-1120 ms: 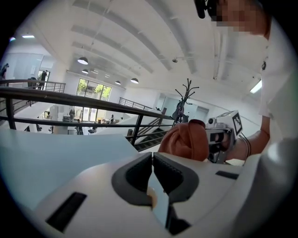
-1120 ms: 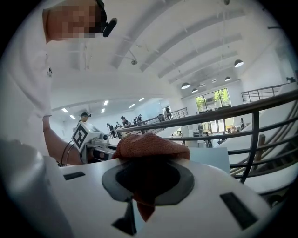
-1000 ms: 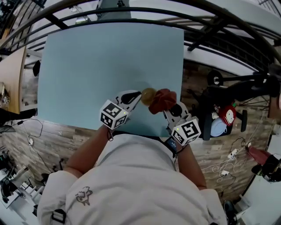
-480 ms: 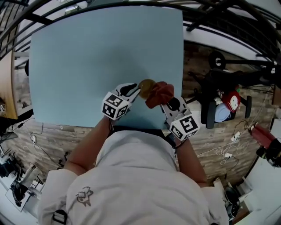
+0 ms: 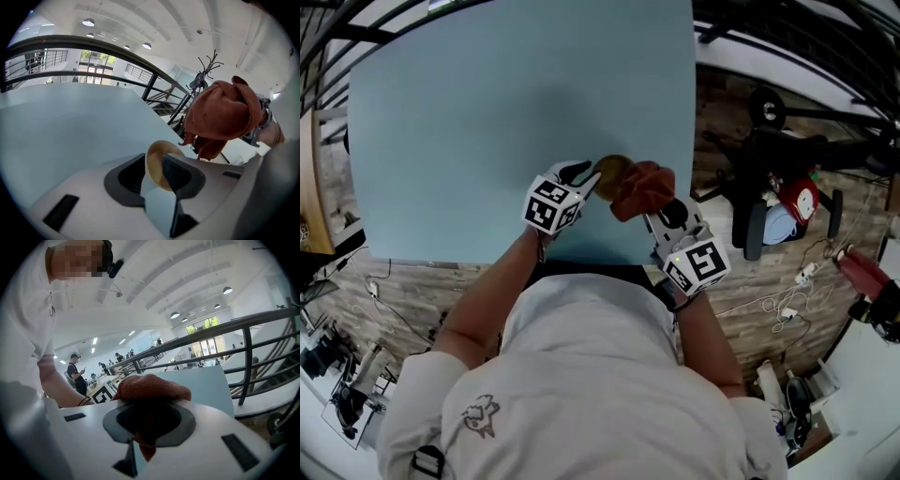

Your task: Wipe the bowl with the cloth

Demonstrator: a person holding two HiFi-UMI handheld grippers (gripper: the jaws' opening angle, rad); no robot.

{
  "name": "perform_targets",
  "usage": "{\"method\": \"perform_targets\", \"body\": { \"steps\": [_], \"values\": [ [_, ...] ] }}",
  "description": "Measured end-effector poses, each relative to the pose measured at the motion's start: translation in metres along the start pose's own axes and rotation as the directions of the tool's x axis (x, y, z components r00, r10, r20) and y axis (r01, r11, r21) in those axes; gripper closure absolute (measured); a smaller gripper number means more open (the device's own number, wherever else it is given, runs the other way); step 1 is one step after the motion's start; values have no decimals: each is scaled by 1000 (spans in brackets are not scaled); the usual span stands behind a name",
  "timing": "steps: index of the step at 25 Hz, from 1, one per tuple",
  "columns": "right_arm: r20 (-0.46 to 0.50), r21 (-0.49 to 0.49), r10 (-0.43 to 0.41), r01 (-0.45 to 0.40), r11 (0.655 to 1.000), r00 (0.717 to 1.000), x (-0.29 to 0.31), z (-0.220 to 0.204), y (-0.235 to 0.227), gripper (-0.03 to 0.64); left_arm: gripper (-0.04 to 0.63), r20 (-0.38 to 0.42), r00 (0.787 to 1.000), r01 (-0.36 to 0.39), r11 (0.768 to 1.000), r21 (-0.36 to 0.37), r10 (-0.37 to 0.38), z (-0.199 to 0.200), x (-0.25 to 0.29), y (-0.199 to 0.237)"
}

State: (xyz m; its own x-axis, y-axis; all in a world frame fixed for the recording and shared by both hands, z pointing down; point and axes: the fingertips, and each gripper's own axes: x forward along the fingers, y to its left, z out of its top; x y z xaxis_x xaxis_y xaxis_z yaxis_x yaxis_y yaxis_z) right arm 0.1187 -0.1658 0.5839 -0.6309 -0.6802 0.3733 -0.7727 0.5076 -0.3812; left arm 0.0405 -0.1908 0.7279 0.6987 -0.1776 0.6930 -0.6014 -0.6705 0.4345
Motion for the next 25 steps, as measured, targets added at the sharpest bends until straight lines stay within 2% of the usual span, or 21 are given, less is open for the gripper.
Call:
{"method": "perform_targets", "body": {
  "steps": [5, 13, 19, 25],
  "values": [
    [0, 11, -9, 9, 1000, 1000, 1, -2, -2, 554, 476, -50, 999, -2, 1000, -11, 1, -11, 11, 4],
    [-13, 8, -15, 15, 1000, 1000, 0, -3, -3, 554, 486, -85, 996, -18, 1000, -21, 16, -16, 23, 12],
    [-20, 6, -21, 21, 1000, 1000, -7, -8, -2, 554, 549, -76, 997, -36, 998, -48, 32, -20, 26, 11],
    [1, 3, -48, 48, 999, 999, -11, -4, -3, 554, 571, -69, 996, -59, 997, -54, 55, -18, 27, 7]
  ]
}}
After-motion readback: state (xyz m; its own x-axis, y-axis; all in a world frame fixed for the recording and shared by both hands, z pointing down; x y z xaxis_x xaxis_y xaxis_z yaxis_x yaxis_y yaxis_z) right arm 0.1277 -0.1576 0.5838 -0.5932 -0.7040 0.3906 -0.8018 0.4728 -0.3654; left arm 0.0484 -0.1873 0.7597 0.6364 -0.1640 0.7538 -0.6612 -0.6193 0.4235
